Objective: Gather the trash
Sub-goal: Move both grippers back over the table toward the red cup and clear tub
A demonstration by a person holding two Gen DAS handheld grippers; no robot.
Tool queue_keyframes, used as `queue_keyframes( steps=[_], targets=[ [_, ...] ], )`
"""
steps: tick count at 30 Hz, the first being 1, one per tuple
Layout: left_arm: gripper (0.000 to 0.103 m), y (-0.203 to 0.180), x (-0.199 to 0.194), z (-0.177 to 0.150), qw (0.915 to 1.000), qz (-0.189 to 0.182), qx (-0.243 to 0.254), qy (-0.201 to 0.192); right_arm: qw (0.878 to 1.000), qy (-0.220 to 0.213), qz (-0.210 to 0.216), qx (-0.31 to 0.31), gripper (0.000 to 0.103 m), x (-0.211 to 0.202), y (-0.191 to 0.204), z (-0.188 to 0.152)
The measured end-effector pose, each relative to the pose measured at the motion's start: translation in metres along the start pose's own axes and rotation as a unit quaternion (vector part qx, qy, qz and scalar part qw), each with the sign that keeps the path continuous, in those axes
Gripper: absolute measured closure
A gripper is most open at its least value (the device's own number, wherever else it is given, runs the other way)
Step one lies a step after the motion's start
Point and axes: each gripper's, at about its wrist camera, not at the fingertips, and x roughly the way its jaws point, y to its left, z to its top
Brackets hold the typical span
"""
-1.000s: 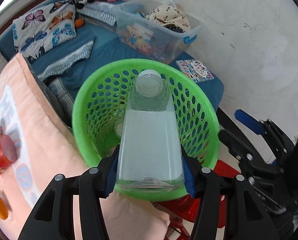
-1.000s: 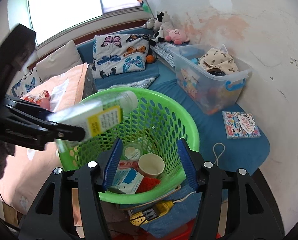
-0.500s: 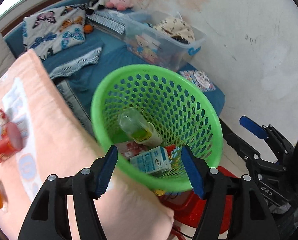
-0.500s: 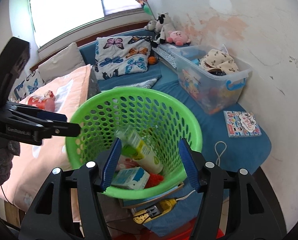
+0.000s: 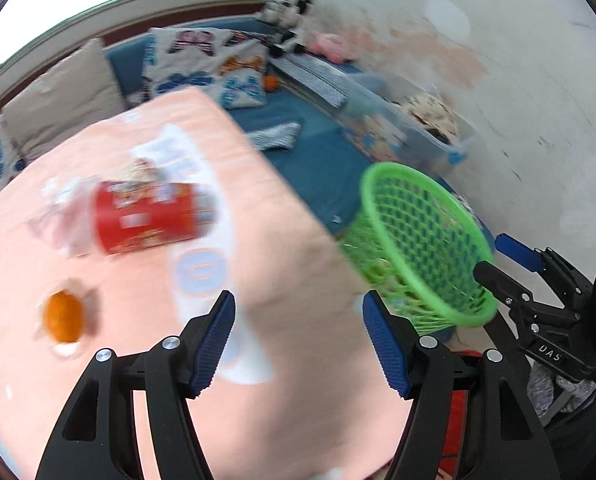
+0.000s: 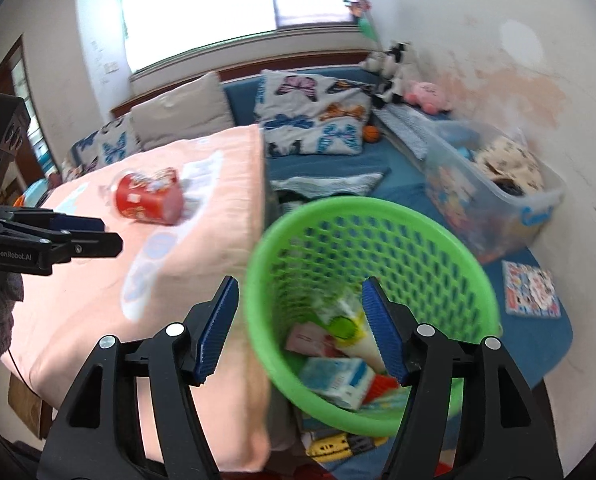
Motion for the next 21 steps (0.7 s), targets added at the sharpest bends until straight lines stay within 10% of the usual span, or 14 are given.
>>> queue_keyframes(
  steps=[21],
  targets=[
    [0.038,0.18,-0.044,-0.072,0.9847,0.122,-0.122,-0.025,0.977,0.033,0.087,-0.193,0.027,0.084,0.143,0.06]
  ],
)
